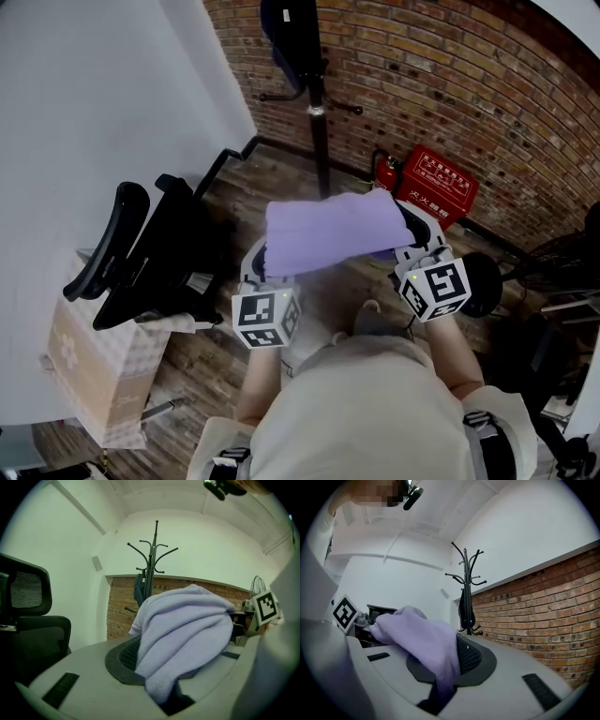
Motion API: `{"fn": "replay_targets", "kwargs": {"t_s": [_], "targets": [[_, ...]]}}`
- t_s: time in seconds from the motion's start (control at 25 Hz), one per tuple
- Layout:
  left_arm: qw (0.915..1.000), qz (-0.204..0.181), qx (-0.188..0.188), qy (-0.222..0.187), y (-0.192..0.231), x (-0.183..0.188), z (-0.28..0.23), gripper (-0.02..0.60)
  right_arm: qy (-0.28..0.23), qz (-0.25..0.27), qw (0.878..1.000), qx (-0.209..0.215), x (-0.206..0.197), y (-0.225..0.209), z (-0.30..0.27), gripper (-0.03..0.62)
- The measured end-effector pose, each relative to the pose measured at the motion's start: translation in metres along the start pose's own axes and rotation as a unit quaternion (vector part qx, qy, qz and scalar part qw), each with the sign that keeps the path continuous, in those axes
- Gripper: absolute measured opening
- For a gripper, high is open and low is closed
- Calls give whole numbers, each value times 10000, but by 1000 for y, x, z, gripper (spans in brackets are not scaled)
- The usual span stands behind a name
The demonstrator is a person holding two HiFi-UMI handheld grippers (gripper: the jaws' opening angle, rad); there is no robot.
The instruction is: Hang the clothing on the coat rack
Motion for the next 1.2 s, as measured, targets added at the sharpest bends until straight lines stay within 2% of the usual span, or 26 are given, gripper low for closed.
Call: {"fn": "replay_targets", "kwargs": {"t_s": [0.4, 0.76, 1.2], "targets": [[9998, -140, -98, 55, -5, 11, -56, 94, -212, 134, 9997, 6, 10, -46, -37, 25], [9994, -336, -109, 72, -8, 44, -130, 94, -358, 236, 9991, -2, 29, -105, -91, 25], [9982, -551, 54, 240, -3, 67, -201, 94, -460, 322, 9983, 179, 42, -160, -156, 25]]}}
Point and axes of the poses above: the fingertips, and each gripper's own axes: z backward along the fingers, y to its left, x out of its top, the point moved 3 cm from there along z, backward along the fingers, and after that the axes turned 2 degrees about x, right-handed, at the moved point
